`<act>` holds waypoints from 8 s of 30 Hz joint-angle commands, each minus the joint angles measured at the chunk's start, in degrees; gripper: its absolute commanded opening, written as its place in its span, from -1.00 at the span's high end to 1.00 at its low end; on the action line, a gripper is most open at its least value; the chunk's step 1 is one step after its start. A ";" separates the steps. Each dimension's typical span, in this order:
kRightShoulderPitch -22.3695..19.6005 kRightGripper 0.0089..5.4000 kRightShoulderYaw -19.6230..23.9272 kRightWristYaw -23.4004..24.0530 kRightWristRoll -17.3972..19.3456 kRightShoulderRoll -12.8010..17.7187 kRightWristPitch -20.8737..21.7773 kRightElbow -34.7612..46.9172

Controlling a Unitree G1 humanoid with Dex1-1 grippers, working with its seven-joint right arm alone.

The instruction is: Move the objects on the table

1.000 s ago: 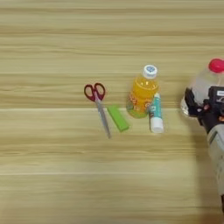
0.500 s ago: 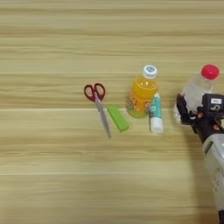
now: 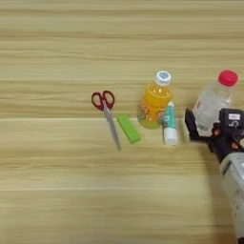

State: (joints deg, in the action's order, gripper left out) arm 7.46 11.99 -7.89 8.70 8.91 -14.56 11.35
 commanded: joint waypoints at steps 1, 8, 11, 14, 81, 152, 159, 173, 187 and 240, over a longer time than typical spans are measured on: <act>0.49 -1.00 1.16 0.42 0.89 0.63 0.35 6.44; 5.28 -1.00 1.82 0.73 0.70 0.09 0.23 12.55; 7.96 -1.00 0.75 1.31 -1.35 -0.53 2.60 13.92; 10.59 -1.00 -0.08 1.56 -2.17 -1.36 3.78 15.57; 21.47 -1.00 -14.90 -0.21 -3.86 -5.41 5.79 9.74; 2.20 -0.34 -11.82 0.09 -4.88 -2.78 -6.57 -1.02; 2.54 0.03 -11.81 0.31 -5.05 -2.90 -6.27 -0.72; 2.52 0.37 -11.25 1.40 -6.00 -2.87 -4.49 0.02; 2.09 0.37 -10.19 2.98 -7.64 -2.44 -0.14 2.97; -6.08 0.38 11.59 4.88 -7.55 5.25 -1.25 25.97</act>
State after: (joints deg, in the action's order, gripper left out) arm 4.59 21.40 -3.87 0.64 11.51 -15.79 37.66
